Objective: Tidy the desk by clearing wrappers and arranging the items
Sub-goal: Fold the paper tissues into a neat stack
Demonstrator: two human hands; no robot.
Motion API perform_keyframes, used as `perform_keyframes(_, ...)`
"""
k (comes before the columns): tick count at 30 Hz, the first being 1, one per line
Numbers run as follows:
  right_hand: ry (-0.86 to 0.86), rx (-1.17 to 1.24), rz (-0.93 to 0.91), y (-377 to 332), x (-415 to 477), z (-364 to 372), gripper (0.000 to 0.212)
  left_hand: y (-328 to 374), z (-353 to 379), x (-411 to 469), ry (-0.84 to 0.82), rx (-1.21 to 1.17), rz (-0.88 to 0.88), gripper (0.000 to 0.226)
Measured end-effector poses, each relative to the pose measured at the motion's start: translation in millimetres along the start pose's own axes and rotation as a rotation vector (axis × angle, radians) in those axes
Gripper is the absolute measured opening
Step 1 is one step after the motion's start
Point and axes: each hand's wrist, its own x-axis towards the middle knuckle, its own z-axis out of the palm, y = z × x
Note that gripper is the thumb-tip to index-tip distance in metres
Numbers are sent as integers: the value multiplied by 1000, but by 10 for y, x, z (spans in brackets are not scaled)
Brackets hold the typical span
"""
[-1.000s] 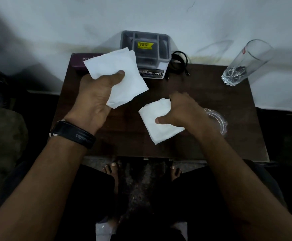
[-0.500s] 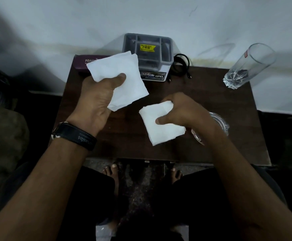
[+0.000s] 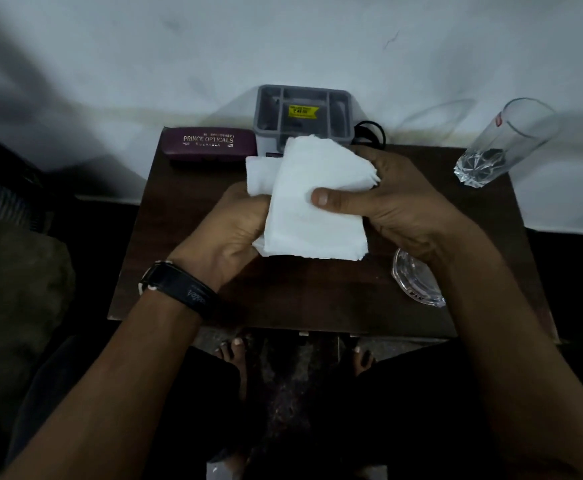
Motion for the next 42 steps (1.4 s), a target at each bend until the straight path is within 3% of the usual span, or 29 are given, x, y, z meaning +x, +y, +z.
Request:
perform_keyframes(5, 110, -245, -110, 13, 63, -51, 61, 31, 73, -4, -37, -74, -34, 19)
perform_keyframes(10, 127, -378, -100, 33, 95, -51, 78, 87, 100, 7, -129, -272, -130, 55)
perform_keyframes(13, 134, -415, -109, 62, 126, 3, 87, 70, 138, 35, -114, -272, -98, 62)
perform_keyframes(16, 150, -430, -114, 74, 135, 39, 89, 54, 151, 38, -115, -225, -65, 54)
perform_keyframes(21, 157, -452, -131, 75, 132, 92, 81, -42, 112, 39, -96, 5, 10, 22)
perform_keyframes(28, 269, -402, -98, 54, 120, 33, 91, -25, 100, 51, 2, -48, 63, 22)
perform_keyframes(30, 256, -318, -6, 11, 104, -16, 84, -7, 84, 42, -47, -102, 95, 23)
perform_keyframes(33, 46, -79, 138, 33, 75, -2, 47, 14, 45, 31, -151, -130, 111, 25)
perform_keyframes(35, 2, 8, 146, 47, 57, 24, 37, 19, 25, 40, -166, -133, 129, 25)
perform_keyframes(40, 174, -14, 95, 39, 75, 15, 34, 40, -16, 52, -163, -35, 152, 19)
perform_keyframes(42, 207, 4, 71, 51, 72, -8, 30, 27, -46, 71, -116, 46, 173, 28)
